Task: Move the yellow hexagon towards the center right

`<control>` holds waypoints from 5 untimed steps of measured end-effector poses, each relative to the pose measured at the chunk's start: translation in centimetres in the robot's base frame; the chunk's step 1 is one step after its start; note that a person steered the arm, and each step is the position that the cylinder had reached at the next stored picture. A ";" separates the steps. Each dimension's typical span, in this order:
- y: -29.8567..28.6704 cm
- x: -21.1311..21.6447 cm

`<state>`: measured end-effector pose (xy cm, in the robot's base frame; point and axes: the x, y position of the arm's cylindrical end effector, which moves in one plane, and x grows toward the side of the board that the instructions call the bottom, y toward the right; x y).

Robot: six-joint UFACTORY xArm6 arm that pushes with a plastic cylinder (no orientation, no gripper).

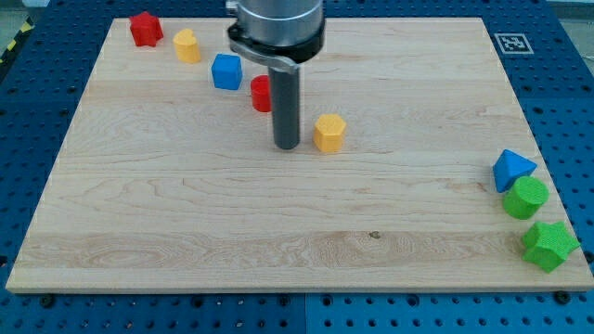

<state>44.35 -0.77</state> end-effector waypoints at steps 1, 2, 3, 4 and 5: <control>3.3 -0.2; 6.9 -0.2; 8.3 -0.9; 8.3 -2.0; 10.5 -2.2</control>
<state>42.13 9.76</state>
